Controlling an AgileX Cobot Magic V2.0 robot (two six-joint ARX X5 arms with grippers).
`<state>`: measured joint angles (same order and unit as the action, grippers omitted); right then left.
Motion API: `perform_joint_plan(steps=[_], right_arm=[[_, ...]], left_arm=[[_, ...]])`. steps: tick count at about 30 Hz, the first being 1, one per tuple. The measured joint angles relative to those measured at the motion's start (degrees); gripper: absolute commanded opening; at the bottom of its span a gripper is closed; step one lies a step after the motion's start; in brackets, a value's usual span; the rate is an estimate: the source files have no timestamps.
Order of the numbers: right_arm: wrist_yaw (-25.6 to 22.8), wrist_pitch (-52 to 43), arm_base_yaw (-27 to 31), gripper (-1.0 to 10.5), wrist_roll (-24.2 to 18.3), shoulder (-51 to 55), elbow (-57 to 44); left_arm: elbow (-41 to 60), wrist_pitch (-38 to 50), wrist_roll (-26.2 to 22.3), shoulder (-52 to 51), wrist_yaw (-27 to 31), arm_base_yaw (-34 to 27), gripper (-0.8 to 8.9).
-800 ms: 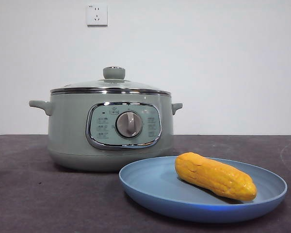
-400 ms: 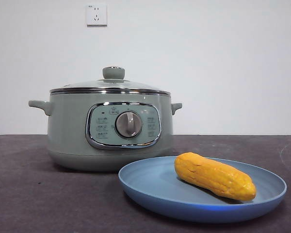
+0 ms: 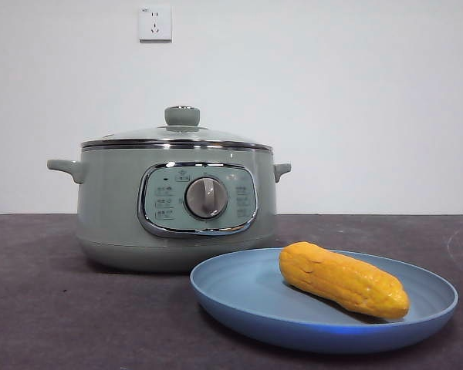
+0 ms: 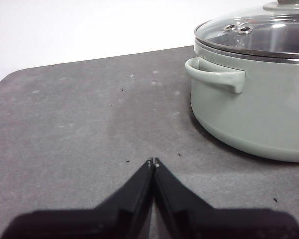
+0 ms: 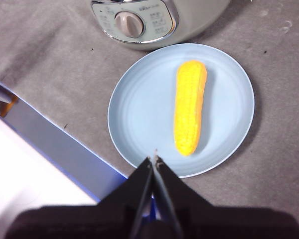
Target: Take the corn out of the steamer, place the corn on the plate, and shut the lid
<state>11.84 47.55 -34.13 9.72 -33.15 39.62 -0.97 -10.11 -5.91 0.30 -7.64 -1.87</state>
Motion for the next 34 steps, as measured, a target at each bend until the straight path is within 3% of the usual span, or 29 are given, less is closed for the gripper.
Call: perform_joint_plan(steps=[24,31,34], right_arm=[[-0.04,0.0,1.22,0.0,-0.09,2.14,0.0],[-0.7,-3.13,12.17,0.0,-2.78,11.43,0.0],[-0.7,-9.68,18.67,0.0,-4.39,15.67,-1.4]], left_arm=[[0.0,0.0,0.61,0.0,0.02,0.0,-0.04],[0.0,0.0,0.61,0.0,0.0,0.0,-0.04],[0.0,0.0,0.61,0.0,0.0,0.0,-0.04]])
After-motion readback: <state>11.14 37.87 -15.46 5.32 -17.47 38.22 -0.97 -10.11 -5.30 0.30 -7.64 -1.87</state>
